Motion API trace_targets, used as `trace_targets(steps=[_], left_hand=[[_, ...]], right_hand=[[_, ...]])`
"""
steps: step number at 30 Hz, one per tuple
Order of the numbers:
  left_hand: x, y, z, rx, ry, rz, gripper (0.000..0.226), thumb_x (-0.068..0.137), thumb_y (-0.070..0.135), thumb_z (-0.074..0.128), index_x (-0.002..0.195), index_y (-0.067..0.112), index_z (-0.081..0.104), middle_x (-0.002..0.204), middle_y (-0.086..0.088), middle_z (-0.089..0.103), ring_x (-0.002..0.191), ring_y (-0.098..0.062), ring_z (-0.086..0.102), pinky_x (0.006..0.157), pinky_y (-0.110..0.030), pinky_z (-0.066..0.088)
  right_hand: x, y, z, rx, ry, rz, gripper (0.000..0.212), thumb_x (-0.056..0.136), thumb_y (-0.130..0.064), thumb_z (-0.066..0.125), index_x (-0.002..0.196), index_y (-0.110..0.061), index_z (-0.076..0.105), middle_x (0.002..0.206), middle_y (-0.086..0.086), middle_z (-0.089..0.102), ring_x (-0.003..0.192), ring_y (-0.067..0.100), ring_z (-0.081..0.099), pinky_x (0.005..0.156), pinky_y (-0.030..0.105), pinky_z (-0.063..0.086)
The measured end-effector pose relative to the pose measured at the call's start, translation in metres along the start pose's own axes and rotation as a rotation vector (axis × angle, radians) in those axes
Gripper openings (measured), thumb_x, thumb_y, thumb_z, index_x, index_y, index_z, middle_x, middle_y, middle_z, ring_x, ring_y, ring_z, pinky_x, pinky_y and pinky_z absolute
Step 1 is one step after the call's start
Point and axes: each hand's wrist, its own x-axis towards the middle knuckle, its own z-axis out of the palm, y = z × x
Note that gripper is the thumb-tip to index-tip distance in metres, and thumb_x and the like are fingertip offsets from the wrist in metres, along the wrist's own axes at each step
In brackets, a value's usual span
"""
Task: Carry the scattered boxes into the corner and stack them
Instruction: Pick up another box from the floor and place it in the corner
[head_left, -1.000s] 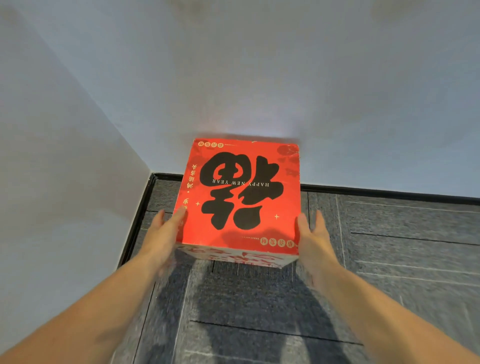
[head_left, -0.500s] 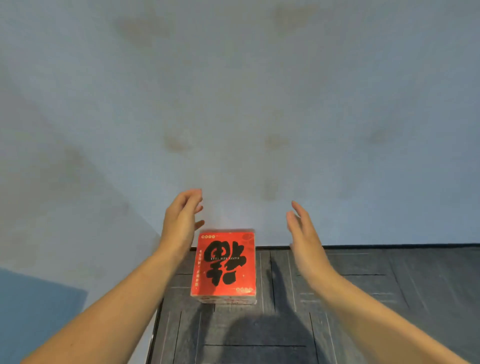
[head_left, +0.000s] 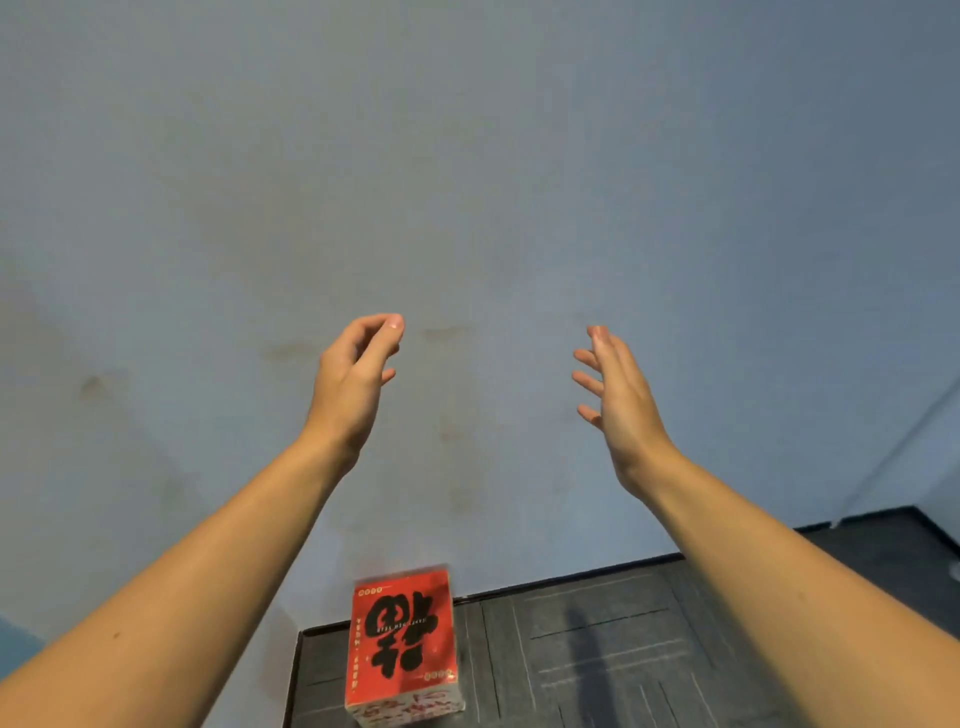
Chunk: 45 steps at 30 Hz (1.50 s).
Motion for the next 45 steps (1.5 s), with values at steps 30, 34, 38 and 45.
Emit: trace_targets(steps=[30, 34, 38, 45], left_hand=[[-0.821, 0.244, 0.389, -0.523, -1.965, 0.041, 0.030, 0.101, 0.045, 0.063, 0.120, 0.024, 0.074, 0.123, 0.006, 0.074, 0.124, -0.011, 0.066, 0.115, -0.043, 0.047], [-0.952, 0.267, 0.378, -0.537, -2.139, 0.028, 0.035, 0.102, 0.047, 0.061, 0.124, 0.022, 0.073, 0.127, 0.003, 0.073, 0.125, -0.013, 0.065, 0.116, -0.044, 0.046], [-1.059, 0.283, 0.376, -0.556, -2.267, 0.038, 0.027, 0.104, 0.039, 0.061, 0.121, 0.020, 0.073, 0.126, 0.003, 0.073, 0.125, -0.013, 0.064, 0.117, -0.044, 0.046], [-1.228, 0.293, 0.420, -0.576, -2.452, 0.044, 0.017, 0.104, 0.038, 0.062, 0.114, 0.029, 0.072, 0.130, 0.002, 0.071, 0.127, -0.014, 0.063, 0.114, -0.042, 0.047]], right_hand=[[-0.891, -0.070, -0.397, -0.178, 1.948, -0.070, 0.047, 0.097, -0.073, 0.044, 0.133, -0.042, 0.050, 0.150, -0.006, 0.054, 0.131, 0.014, 0.056, 0.114, 0.045, 0.042], [-1.014, -0.070, -0.404, -0.207, 2.142, -0.019, 0.055, 0.105, -0.062, 0.041, 0.147, -0.028, 0.048, 0.149, -0.001, 0.056, 0.128, 0.015, 0.058, 0.113, 0.046, 0.044], [-1.100, -0.061, -0.415, -0.198, 2.291, 0.003, 0.072, 0.097, -0.074, 0.043, 0.152, -0.029, 0.046, 0.149, -0.005, 0.057, 0.132, 0.013, 0.057, 0.117, 0.047, 0.041], [-1.207, -0.039, -0.474, -0.153, 2.466, 0.001, 0.057, 0.107, -0.057, 0.040, 0.152, -0.023, 0.046, 0.133, -0.009, 0.057, 0.111, 0.001, 0.058, 0.096, 0.030, 0.043]])
